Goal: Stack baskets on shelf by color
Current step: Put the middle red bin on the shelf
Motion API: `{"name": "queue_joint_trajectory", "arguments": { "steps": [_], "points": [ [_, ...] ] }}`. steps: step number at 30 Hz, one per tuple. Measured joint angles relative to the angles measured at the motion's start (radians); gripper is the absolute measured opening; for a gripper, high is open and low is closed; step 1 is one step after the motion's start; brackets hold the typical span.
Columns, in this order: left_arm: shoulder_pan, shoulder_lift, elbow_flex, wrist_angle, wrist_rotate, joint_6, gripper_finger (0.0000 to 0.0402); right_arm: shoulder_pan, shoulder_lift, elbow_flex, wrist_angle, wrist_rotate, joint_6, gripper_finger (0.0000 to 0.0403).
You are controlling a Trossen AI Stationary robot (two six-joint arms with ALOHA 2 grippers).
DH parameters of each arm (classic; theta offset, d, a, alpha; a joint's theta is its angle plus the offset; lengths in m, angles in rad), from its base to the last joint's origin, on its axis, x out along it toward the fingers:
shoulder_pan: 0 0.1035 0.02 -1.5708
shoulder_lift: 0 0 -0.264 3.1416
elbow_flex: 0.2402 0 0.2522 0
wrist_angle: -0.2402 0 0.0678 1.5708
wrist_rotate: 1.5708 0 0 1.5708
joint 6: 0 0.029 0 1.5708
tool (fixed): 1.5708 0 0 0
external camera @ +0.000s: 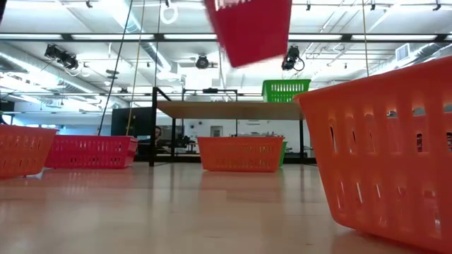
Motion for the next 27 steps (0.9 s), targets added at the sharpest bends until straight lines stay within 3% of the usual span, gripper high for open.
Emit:
{"name": "queue_joint_trajectory", "arguments": {
  "steps": [4,10,21,27],
  "points": [
    [0.091,0.0,0.109,-0.132,-0.039,0.07,0.001,0.0,0.0,0.0,0.0,0.0,0.028,0.0132],
    [0.26,0.002,0.12,-0.232,-0.038,0.184,0.001,0.003,0.0,0.0,0.0,-0.015,0.084,0.0132],
    [0.516,0.037,0.102,-0.16,0.065,0.446,0.001,0.024,0.0,0.0,0.03,-0.027,0.155,0.0132],
    [0.585,0.104,0.102,-0.139,0.104,0.545,0.0011,0.025,0.001,0.0,0.113,-0.023,0.173,0.0132]
  ]
}}
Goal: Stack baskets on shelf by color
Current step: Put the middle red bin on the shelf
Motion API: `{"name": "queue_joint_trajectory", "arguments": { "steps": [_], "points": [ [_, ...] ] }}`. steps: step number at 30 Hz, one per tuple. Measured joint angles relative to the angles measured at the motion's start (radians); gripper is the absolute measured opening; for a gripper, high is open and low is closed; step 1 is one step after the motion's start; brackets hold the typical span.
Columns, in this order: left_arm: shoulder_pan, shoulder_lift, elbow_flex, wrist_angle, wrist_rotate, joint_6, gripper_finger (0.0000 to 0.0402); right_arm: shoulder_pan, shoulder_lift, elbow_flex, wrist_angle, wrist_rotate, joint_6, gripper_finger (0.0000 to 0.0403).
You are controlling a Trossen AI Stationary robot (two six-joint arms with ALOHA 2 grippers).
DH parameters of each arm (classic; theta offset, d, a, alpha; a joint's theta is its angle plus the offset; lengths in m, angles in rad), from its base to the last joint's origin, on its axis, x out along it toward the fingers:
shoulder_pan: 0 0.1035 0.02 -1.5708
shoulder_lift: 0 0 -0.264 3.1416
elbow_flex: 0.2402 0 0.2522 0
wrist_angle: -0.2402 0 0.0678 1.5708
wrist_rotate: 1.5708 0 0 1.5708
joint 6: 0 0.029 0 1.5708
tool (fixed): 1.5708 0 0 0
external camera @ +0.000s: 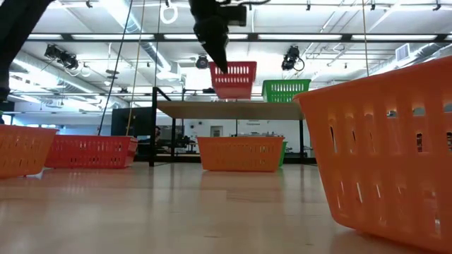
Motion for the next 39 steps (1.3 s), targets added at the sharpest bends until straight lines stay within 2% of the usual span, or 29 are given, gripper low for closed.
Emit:
{"name": "queue_joint_trajectory", "arguments": {
  "steps": [8,15,24,29,39],
  "points": [
    [-0.005,0.059,0.0,0.072,0.02,0.003,0.0013,0.0,0.0,0.0,0.011,0.0,0.027,0.0132],
    [-0.005,0.061,0.0,0.118,0.022,0.0,0.0014,0.0,0.0,0.0,0.013,0.0,0.035,0.0132],
    [0.002,0.061,0.0,0.126,-0.012,-0.126,0.0013,0.0,0.0,0.0,0.013,0.015,0.035,0.0132],
    [0.039,0.061,0.0,0.111,-0.044,-0.099,0.0013,0.0,0.0,0.0,0.013,0.015,0.035,0.0132],
    [0.075,0.061,0.0,0.103,0.04,-0.033,0.0013,0.001,0.0,0.0,0.013,0.015,0.057,0.0132]
  ]
}}
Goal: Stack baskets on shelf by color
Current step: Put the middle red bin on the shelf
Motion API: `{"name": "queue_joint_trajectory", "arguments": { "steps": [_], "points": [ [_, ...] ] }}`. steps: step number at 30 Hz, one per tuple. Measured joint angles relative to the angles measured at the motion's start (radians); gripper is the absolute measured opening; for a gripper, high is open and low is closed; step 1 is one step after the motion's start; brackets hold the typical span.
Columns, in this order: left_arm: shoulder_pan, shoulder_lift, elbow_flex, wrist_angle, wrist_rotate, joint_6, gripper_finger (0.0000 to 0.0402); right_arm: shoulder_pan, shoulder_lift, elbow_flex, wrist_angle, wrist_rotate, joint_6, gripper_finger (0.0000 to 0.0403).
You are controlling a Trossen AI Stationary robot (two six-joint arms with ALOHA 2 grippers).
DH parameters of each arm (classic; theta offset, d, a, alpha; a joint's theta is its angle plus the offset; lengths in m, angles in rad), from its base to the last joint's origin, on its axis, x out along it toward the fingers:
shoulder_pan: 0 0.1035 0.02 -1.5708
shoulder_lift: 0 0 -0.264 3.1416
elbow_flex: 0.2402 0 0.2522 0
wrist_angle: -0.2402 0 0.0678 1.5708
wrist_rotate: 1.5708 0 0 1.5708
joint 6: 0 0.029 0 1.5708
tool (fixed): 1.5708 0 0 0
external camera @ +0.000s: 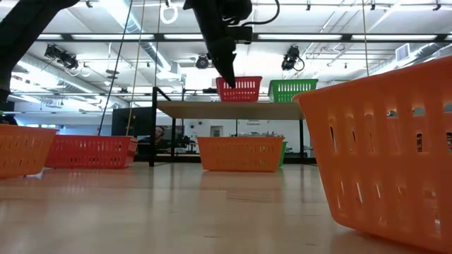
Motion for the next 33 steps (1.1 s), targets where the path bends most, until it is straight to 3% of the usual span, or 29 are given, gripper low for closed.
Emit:
{"name": "queue_joint_trajectory", "arguments": {
  "steps": [13,28,33],
  "points": [
    [-0.024,0.0,0.0,0.018,0.032,-0.026,0.0019,0.0,0.0,0.0,0.0,0.0,0.0,0.0132],
    [-0.023,0.0,0.0,0.028,-0.009,-0.044,0.0089,0.026,0.0,0.0,0.0,0.0,0.018,0.0132],
    [-0.041,-0.013,0.0,0.034,-0.108,-0.03,0.01,0.025,0.0,0.0,0.0,0.0,0.018,0.0132]
  ]
}}
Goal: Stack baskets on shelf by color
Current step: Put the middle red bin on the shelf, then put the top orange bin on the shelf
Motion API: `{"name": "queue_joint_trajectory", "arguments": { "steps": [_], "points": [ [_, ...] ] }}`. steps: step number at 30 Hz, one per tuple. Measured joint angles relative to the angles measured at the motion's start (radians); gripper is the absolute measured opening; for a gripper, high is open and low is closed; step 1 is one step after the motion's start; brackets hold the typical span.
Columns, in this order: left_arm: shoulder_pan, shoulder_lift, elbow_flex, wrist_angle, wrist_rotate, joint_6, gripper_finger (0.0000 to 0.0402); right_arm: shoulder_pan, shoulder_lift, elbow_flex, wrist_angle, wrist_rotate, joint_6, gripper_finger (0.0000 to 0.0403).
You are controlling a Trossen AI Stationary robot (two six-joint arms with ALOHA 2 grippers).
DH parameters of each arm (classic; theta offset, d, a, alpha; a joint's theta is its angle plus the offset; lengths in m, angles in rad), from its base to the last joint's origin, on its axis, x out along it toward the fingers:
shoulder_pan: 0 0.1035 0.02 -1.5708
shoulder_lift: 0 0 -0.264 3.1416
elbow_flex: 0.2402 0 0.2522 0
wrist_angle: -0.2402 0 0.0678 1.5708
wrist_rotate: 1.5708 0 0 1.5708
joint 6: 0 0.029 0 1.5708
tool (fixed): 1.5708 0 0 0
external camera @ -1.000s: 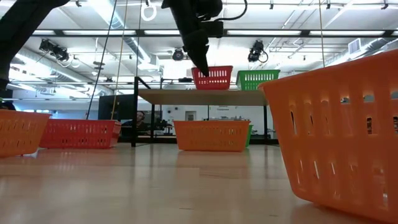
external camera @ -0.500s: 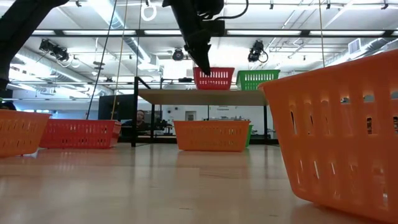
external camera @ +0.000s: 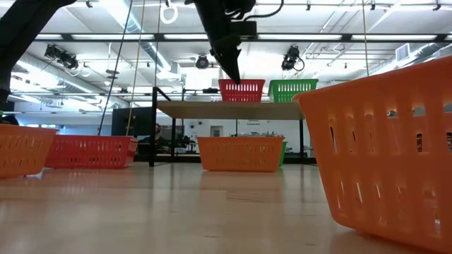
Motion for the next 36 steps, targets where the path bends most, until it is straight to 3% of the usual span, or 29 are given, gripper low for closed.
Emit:
{"name": "queue_joint_trajectory", "arguments": {
  "steps": [4,11,15,18,24,36],
  "points": [
    [-0.013,-0.056,0.001,-0.017,-0.014,0.032,0.0103,0.0,0.0,0.0,0.0,0.007,-0.015,0.0132],
    [-0.087,-0.141,0.002,-0.049,0.001,-0.078,0.0103,0.0,0.0,0.0,0.016,0.017,-0.028,0.0132],
    [-0.155,-0.172,0.002,-0.082,0.12,-0.207,0.0104,0.0,0.0,0.0,0.017,0.018,-0.046,0.0132],
    [-0.217,-0.169,0.002,-0.099,0.197,-0.195,0.0103,0.0,0.0,0.0,0.02,0.019,-0.055,0.0132],
    [-0.304,-0.086,0.001,-0.107,0.23,0.012,0.0107,0.0,0.003,0.0,0.023,0.018,-0.079,0.0132],
    [-0.267,0.159,0.0,-0.144,0.252,0.007,0.0108,0.008,-0.019,0.0,0.017,0.008,-0.025,0.0132]
  ]
}}
